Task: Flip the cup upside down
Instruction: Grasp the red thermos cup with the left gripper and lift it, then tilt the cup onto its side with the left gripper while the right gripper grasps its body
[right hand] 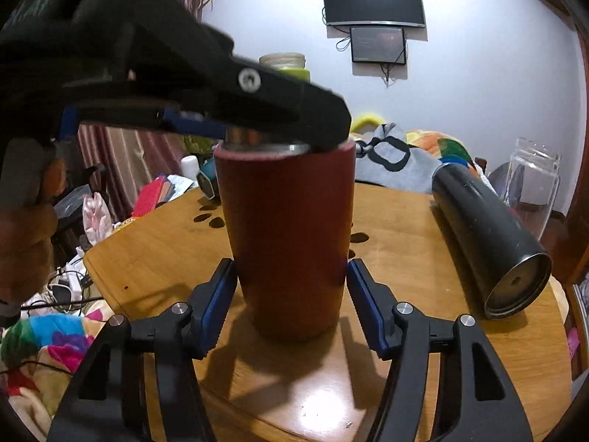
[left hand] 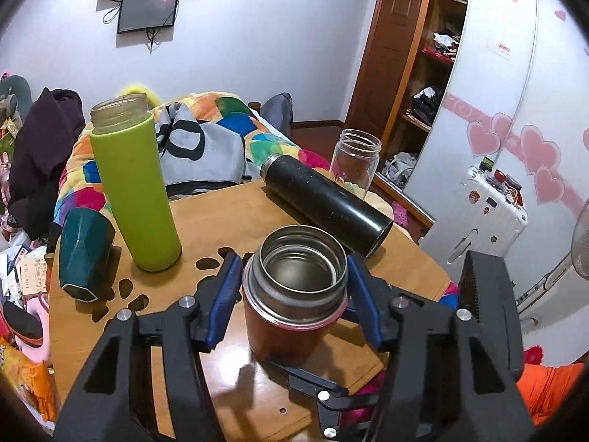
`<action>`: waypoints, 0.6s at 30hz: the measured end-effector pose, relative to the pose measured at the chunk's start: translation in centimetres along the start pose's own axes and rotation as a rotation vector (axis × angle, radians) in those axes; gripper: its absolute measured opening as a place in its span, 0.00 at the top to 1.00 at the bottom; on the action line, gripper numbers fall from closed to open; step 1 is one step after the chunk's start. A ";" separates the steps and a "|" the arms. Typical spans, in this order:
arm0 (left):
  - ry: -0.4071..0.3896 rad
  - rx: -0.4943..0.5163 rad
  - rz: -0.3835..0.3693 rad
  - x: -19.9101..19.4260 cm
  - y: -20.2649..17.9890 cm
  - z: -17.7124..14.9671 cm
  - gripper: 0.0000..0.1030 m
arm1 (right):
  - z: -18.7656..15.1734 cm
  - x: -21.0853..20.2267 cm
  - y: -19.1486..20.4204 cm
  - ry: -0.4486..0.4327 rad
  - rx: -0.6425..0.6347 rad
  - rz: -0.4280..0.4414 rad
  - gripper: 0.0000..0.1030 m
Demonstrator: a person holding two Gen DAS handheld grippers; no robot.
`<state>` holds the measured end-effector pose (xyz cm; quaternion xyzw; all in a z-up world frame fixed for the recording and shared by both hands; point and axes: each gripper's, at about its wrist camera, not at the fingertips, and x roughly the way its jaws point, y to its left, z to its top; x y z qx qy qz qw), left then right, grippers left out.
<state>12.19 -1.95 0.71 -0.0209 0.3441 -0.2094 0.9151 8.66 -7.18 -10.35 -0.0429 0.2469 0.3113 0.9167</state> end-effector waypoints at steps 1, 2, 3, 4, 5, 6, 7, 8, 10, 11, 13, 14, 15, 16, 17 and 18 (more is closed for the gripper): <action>-0.003 0.004 -0.003 0.0 0.0 -0.1 0.44 | -0.1 -0.1 0.1 -0.005 -0.004 -0.002 0.44; -0.006 0.005 -0.004 -0.1 0.0 -0.1 0.44 | -0.1 -0.1 0.2 -0.007 -0.007 -0.005 0.44; -0.007 0.004 -0.005 -0.1 0.0 -0.1 0.44 | -0.1 -0.1 0.2 -0.007 -0.009 -0.005 0.44; -0.009 0.000 -0.006 -0.1 0.1 -0.1 0.44 | -0.2 -0.1 0.3 -0.010 -0.013 -0.008 0.44; -0.010 -0.007 -0.006 -0.2 0.1 -0.1 0.44 | -0.1 -0.1 0.5 -0.009 -0.021 -0.014 0.44; -0.012 -0.015 -0.008 -0.3 0.2 0.0 0.45 | -0.2 0.0 0.7 -0.008 -0.036 -0.030 0.44; -0.011 -0.018 -0.009 -0.3 0.2 0.0 0.45 | -0.3 0.3 1.0 0.000 -0.050 -0.044 0.42; -0.009 -0.021 -0.012 -0.3 0.3 0.0 0.45 | -0.3 0.5 1.1 0.011 -0.054 -0.048 0.42; -0.009 -0.019 -0.008 -0.4 0.2 0.0 0.45 | -0.5 1.2 1.0 0.036 -0.053 -0.053 0.42; -0.009 -0.017 -0.005 -0.4 0.4 0.1 0.45 | -0.5 1.4 0.9 0.043 -0.050 -0.054 0.43; -0.007 -0.018 -0.008 -0.4 0.5 0.1 0.45 | -0.6 1.3 0.8 0.039 -0.045 -0.048 0.43; -0.007 -0.023 -0.011 -0.4 0.6 0.2 0.45 | -0.7 1.1 0.7 0.038 -0.046 -0.046 0.43; -0.006 -0.028 -0.015 -0.4 0.7 0.2 0.45 | -0.7 0.9 0.6 0.038 -0.046 -0.041 0.43; -0.006 -0.037 -0.024 -0.5 1.0 0.3 0.45 | -0.7 0.8 0.6 0.038 -0.046 -0.036 0.43; -0.010 -0.041 -0.027 -0.6 1.1 0.3 0.45 | -0.7 0.5 0.6 0.038 -0.048 -0.031 0.43; -0.018 -0.043 -0.023 -0.8 1.3 0.4 0.45 | -0.8 0.1 0.8 0.035 -0.053 -0.028 0.43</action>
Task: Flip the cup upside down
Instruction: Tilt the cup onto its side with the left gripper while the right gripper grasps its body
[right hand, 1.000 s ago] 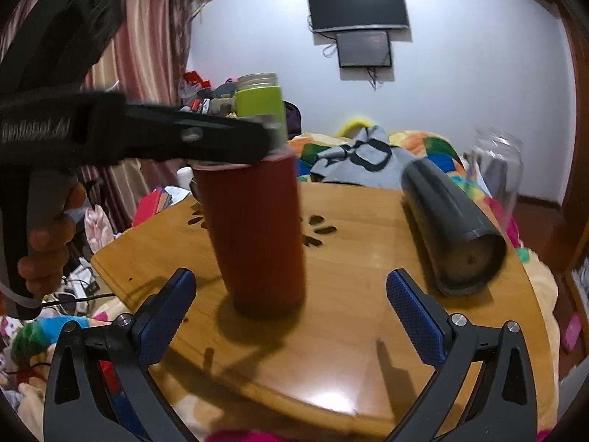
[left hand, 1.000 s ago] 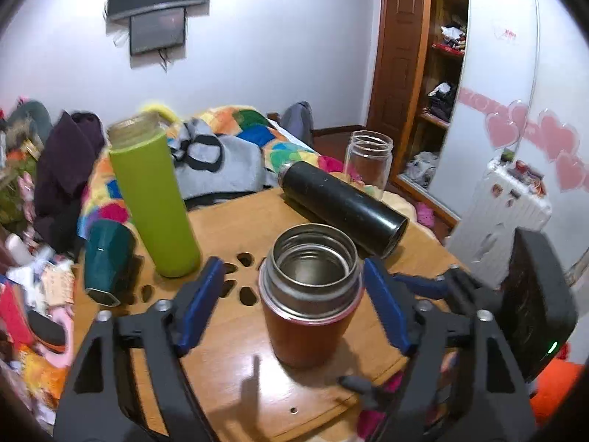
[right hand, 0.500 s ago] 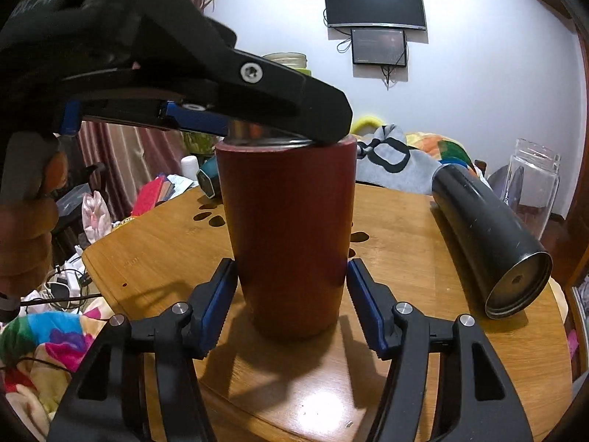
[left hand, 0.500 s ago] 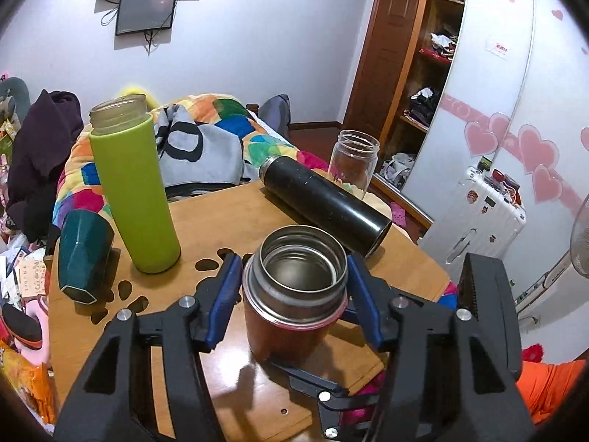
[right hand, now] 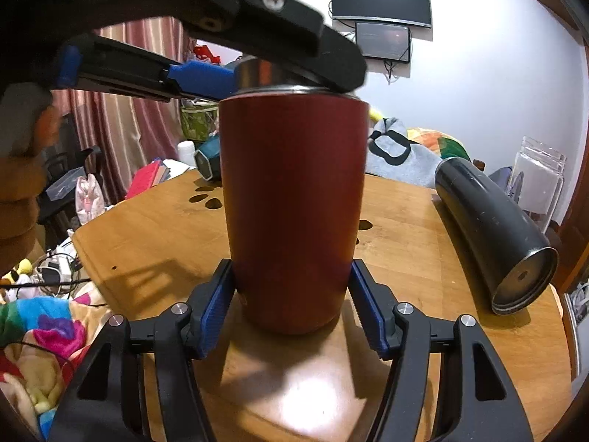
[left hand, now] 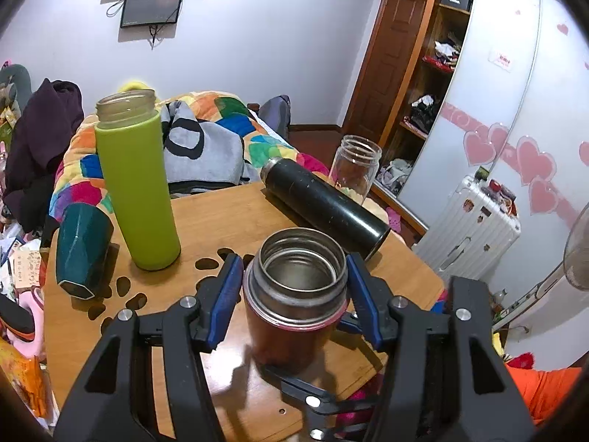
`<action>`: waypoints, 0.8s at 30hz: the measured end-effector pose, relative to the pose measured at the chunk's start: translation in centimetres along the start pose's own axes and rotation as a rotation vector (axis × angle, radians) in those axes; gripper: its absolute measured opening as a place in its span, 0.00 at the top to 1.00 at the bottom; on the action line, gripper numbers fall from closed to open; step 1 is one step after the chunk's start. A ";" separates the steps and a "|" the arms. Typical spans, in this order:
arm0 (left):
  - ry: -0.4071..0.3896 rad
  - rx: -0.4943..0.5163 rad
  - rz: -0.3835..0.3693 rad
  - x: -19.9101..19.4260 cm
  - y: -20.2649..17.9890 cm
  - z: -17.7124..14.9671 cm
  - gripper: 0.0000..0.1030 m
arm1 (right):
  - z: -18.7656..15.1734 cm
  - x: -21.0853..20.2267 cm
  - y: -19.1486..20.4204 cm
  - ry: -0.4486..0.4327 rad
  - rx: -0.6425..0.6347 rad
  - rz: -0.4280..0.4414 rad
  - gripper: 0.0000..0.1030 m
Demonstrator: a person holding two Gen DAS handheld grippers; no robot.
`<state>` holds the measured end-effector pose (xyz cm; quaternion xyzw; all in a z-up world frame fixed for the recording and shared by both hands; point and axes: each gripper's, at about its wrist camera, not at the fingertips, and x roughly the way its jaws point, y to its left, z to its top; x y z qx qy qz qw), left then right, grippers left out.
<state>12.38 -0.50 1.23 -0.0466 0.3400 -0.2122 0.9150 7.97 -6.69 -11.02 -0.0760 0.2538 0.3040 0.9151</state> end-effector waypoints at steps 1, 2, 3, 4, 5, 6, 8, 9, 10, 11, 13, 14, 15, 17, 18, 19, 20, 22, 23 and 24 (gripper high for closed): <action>-0.011 -0.001 0.012 -0.2 0.2 0.1 0.45 | -0.1 -0.4 0.0 -0.004 -0.006 0.002 0.43; -0.021 -0.002 0.026 -0.5 0.5 0.2 0.45 | -0.2 -0.8 0.2 -0.009 -0.016 0.002 0.43; -0.027 -0.006 0.031 -0.6 0.8 0.2 0.45 | -0.3 -1.3 0.4 -0.015 -0.029 0.001 0.43; -0.030 -0.013 0.028 -0.7 1.2 0.2 0.45 | -0.3 -1.7 0.5 -0.020 -0.037 0.000 0.43; -0.031 -0.025 0.021 -0.6 1.6 0.2 0.45 | -0.5 -2.2 0.6 -0.025 -0.046 0.001 0.43; -0.028 -0.037 0.016 -0.5 2.0 0.0 0.47 | -0.6 -2.4 0.6 -0.025 -0.052 0.002 0.43; -0.032 -0.045 0.011 -0.2 2.5 -0.2 0.53 | -0.9 -3.0 0.7 -0.031 -0.063 0.002 0.43; -0.030 -0.043 0.014 -0.1 2.6 -0.3 0.56 | -1.0 -3.2 0.7 -0.035 -0.069 0.001 0.43; -0.021 -0.039 0.010 0.3 2.5 -0.4 0.57 | -1.1 -3.5 0.7 -0.042 -0.077 -0.002 0.43; -0.013 -0.032 0.034 0.8 2.4 -0.7 0.57 | -1.0 -3.5 0.8 -0.044 -0.081 -0.002 0.43; 0.001 -0.015 0.079 1.8 2.4 -1.3 0.57 | -1.1 -3.5 0.9 -0.048 -0.085 0.000 0.43; 0.007 -0.018 0.084 2.2 2.6 -1.5 0.57 | -1.1 -3.6 0.8 -0.051 -0.084 0.002 0.43; 0.013 -0.027 0.081 2.5 2.9 -1.8 0.57 | -1.2 -3.6 0.8 -0.053 -0.081 0.006 0.43; 0.027 -0.049 0.063 3.0 3.6 -2.1 0.67 | -1.2 -3.7 0.6 -0.054 -0.075 0.009 0.43; 0.033 -0.056 0.051 3.0 3.8 -2.2 0.70 | -1.2 -3.8 0.5 -0.053 -0.071 0.004 0.43; 0.035 -0.060 0.048 3.1 3.9 -2.3 0.70 | -1.1 -3.7 0.5 -0.054 -0.067 0.002 0.43; 0.035 -0.056 0.048 3.0 3.9 -2.4 0.70 | -1.1 -3.7 0.4 -0.053 -0.062 0.004 0.43; 0.035 -0.038 0.051 3.0 3.7 -2.6 0.70 | -1.1 -3.6 0.4 -0.054 -0.060 0.005 0.43; 0.035 -0.031 0.053 3.0 3.5 -2.7 0.70 | -1.1 -3.6 0.5 -0.053 -0.063 0.003 0.43; 0.036 -0.024 0.052 3.0 3.4 -2.8 0.70 | -1.1 -3.6 0.5 -0.053 -0.067 0.000 0.43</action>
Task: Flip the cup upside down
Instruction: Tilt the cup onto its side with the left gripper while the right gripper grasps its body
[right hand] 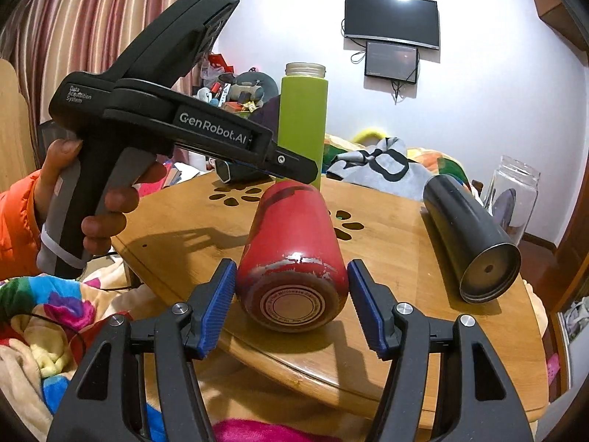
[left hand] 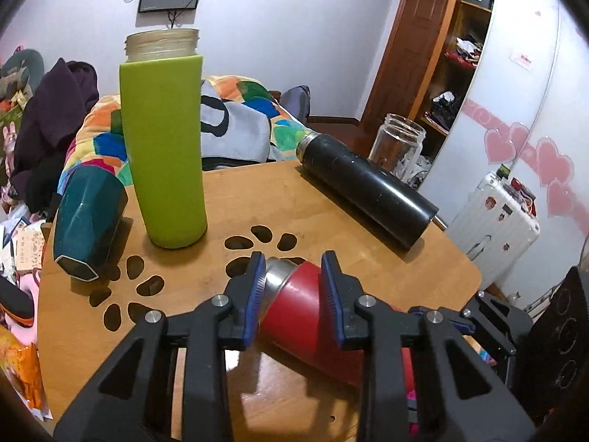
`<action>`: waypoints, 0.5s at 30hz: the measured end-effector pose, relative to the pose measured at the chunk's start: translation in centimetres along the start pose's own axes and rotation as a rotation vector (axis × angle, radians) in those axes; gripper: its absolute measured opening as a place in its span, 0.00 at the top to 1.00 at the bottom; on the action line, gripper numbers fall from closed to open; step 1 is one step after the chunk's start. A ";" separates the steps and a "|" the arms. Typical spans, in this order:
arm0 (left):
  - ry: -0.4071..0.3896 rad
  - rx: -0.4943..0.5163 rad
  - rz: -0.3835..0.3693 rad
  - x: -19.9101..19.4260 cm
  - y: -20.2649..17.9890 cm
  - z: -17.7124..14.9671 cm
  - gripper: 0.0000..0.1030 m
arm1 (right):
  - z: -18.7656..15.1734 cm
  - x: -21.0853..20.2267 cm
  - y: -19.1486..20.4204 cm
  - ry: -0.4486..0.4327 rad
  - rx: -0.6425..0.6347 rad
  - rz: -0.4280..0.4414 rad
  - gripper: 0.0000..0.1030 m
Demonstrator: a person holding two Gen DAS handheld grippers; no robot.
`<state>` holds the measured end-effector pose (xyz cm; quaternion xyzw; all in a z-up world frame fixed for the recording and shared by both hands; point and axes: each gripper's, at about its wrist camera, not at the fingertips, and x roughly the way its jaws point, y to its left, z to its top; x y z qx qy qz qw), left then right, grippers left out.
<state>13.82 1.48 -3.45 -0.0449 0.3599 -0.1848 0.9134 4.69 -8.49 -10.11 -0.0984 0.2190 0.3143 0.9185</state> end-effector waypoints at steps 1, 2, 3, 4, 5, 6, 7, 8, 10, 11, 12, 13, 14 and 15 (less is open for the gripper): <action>0.003 0.010 0.001 0.0 -0.2 -0.1 0.70 | -0.1 -0.1 0.1 0.000 -0.005 -0.002 0.43; 0.006 0.020 0.004 0.2 -0.5 -0.1 0.70 | -0.1 -0.2 0.2 0.000 -0.010 -0.002 0.43; 0.009 0.030 0.009 0.2 -0.7 -0.2 0.70 | -0.1 -0.2 0.2 0.000 -0.010 -0.002 0.43; 0.004 0.045 0.020 0.2 -0.9 -0.3 0.70 | -0.2 -0.1 0.2 0.000 -0.008 -0.003 0.43; -0.001 0.060 0.025 0.2 -1.2 -0.4 0.70 | -0.2 -0.1 0.2 0.002 -0.007 -0.006 0.39; -0.002 0.065 0.025 0.2 -1.3 -0.4 0.70 | -0.2 0.1 0.2 0.010 -0.005 -0.016 0.35; -0.004 0.067 0.027 0.2 -1.4 -0.5 0.70 | -0.2 0.2 0.1 0.011 -0.002 -0.026 0.29; -0.007 0.072 0.030 0.2 -1.5 -0.5 0.70 | -0.2 0.4 0.0 0.015 0.002 -0.028 0.27; -0.011 0.075 0.035 0.3 -1.6 -0.5 0.70 | -0.3 0.7 0.0 0.027 0.006 -0.023 0.27; -0.012 0.077 0.036 0.3 -1.6 -0.5 0.70 | -0.4 0.9 -0.1 0.040 0.007 -0.019 0.27; -0.012 0.079 0.037 0.3 -1.7 -0.5 0.70 | -0.4 1.4 -0.1 0.063 0.009 -0.003 0.28; -0.011 0.081 0.037 0.3 -1.7 -0.5 0.70 | -0.5 1.8 -0.1 0.077 0.008 0.004 0.41; -0.010 0.082 0.039 0.4 -1.7 -0.4 0.69 | -0.5 1.9 -0.1 0.087 0.008 0.003 0.44; -0.009 0.084 0.038 0.4 -1.8 -0.4 0.69 | -0.6 1.8 -0.1 0.085 0.012 0.007 0.44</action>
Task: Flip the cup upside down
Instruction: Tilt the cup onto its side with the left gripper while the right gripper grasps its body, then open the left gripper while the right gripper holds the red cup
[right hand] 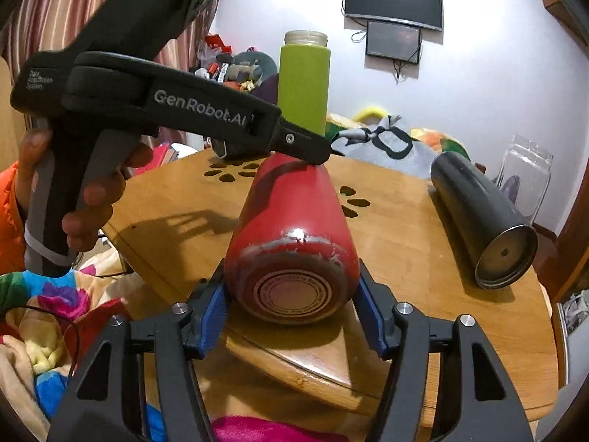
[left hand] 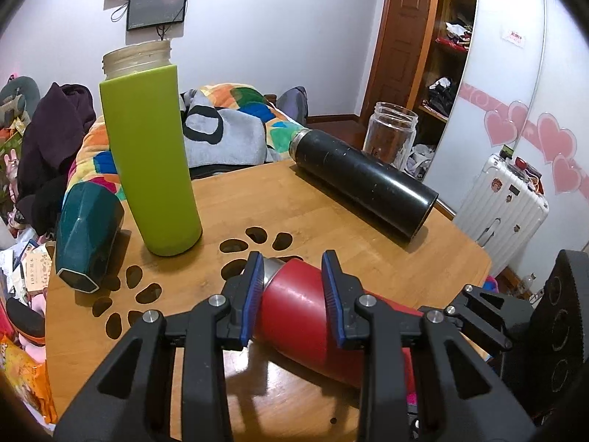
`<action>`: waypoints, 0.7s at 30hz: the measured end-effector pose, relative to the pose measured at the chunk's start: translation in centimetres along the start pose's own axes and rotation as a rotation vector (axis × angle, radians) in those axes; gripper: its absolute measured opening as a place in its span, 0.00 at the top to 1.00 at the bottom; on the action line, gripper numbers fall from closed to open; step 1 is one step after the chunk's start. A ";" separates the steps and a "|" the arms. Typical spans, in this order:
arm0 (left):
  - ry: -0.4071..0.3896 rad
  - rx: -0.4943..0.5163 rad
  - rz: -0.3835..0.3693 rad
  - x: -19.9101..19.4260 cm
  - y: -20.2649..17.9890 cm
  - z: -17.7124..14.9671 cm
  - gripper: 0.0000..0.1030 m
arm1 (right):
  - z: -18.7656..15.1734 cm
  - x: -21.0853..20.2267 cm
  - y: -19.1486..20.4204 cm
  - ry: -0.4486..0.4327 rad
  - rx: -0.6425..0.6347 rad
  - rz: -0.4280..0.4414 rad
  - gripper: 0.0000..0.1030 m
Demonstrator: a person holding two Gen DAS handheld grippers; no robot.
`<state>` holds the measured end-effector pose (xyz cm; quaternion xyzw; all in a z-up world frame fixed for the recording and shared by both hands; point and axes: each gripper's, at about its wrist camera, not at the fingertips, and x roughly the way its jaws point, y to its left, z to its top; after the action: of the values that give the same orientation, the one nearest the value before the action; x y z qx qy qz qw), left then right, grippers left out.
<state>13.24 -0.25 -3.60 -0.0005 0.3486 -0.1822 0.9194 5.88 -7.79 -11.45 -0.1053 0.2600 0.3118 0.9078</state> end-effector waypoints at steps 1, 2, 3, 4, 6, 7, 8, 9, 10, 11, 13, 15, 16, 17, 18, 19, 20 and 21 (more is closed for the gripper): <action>0.001 0.001 -0.003 0.0 0.0 0.0 0.69 | 0.0 -0.1 0.0 -0.002 0.001 0.002 0.44; 0.001 0.001 -0.007 -0.1 0.1 0.0 0.69 | -0.1 -0.4 0.0 -0.010 0.002 0.004 0.44; -0.001 0.002 -0.010 -0.2 0.1 0.0 0.69 | -0.1 -0.9 0.0 -0.028 0.001 0.003 0.44; -0.003 0.003 -0.011 -0.3 0.1 0.1 0.69 | -0.1 -1.4 0.1 -0.046 -0.002 0.000 0.44; -0.009 0.004 -0.008 -0.7 0.1 0.1 0.68 | 0.2 -3.0 0.3 -0.097 -0.016 -0.011 0.44; -0.012 0.002 -0.002 -0.9 0.1 0.0 0.68 | 0.4 -3.9 0.4 -0.126 -0.021 -0.022 0.44; -0.016 -0.007 -0.010 -1.1 0.3 0.0 0.68 | 0.5 -4.4 0.5 -0.136 -0.024 -0.032 0.44; -0.010 -0.008 -0.014 -1.1 0.4 0.0 0.68 | 0.6 -4.8 0.4 -0.146 -0.025 -0.039 0.44; -0.004 -0.005 -0.010 -1.0 0.4 0.0 0.68 | 0.7 -5.2 0.3 -0.153 -0.026 -0.040 0.44; 0.000 0.001 0.001 -0.9 0.5 -0.3 0.67 | 0.8 -5.4 0.2 -0.157 -0.024 -0.038 0.45; 0.005 0.004 0.013 -0.8 0.5 -0.6 0.67 | 1.3 -5.9 -0.2 -0.162 -0.018 -0.036 0.45; 0.019 -0.003 -0.007 -0.6 0.6 -0.9 0.68 | 2.0 -6.2 -0.5 -0.170 -0.019 -0.037 0.45; 0.022 -0.004 -0.017 -0.5 0.6 -1.0 0.68 | 2.4 -6.4 -0.6 -0.179 -0.017 -0.033 0.45; 0.024 0.001 -0.021 -0.5 0.5 -1.2 0.68 | 2.7 -6.5 -0.7 -0.184 -0.017 -0.028 0.45; 0.024 0.012 -0.021 -0.5 0.3 -1.4 0.68 | 3.1 -6.6 -0.7 -0.186 -0.016 -0.019 0.45; 0.021 0.022 -0.024 -0.6 0.1 -1.6 0.68 | 3.4 -6.5 -0.8 -0.183 -0.015 -0.013 0.45; 0.015 0.029 -0.019 -0.8 -0.1 -1.7 0.68 | 3.8 -6.3 -0.8 -0.180 -0.015 -0.006 0.46; 0.012 0.034 -0.017 -0.9 -0.2 -1.7 0.68 | 4.0 -6.3 -0.9 -0.180 -0.013 -0.001 0.46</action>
<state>11.48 0.07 -4.34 0.0133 0.3511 -0.1957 0.9156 3.86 -10.29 -4.70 -0.0831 0.1754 0.3211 0.9269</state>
